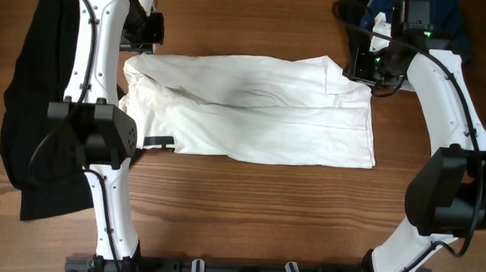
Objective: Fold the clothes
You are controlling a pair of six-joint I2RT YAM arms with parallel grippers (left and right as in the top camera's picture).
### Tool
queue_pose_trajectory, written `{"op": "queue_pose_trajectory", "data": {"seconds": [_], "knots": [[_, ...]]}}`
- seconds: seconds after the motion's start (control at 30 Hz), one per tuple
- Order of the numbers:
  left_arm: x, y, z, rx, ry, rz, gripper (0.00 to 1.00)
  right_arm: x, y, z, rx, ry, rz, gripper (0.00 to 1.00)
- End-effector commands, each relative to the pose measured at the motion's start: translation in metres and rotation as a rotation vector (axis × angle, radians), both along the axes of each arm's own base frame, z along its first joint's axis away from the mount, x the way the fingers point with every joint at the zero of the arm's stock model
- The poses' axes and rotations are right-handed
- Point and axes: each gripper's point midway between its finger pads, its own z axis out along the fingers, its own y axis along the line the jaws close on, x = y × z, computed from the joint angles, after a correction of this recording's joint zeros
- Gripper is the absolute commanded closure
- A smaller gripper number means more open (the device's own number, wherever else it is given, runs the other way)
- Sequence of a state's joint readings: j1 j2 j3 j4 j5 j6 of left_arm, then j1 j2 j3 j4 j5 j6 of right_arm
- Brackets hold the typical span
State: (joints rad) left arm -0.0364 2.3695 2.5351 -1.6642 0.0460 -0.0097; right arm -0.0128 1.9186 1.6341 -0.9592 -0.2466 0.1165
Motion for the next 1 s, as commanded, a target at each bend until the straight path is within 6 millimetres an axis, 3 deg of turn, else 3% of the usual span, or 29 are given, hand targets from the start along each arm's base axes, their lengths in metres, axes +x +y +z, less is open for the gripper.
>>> {"op": "queue_pose_trajectory", "data": {"seconds": [0.0,0.17,0.5,0.8,0.97], "knots": [[-0.002,-0.005,0.012,-0.026,-0.022,0.002,0.96,-0.011,-0.001,-0.021,0.022,0.077,-0.076,0.60],[-0.001,-0.005,0.012,-0.026,-0.026,0.002,0.96,-0.019,-0.002,-0.062,0.038,0.124,-0.185,0.60],[-0.001,-0.005,0.012,-0.026,-0.025,0.002,0.96,0.000,-0.020,-0.103,-0.037,0.078,-0.273,0.60],[-0.001,-0.005,0.012,-0.026,-0.025,0.002,0.96,0.028,-0.028,-0.113,-0.070,-0.021,-0.290,0.60],[-0.001,-0.005,0.012,-0.026,-0.027,0.002,0.96,0.031,-0.023,-0.113,-0.043,-0.027,-0.281,0.61]]}}
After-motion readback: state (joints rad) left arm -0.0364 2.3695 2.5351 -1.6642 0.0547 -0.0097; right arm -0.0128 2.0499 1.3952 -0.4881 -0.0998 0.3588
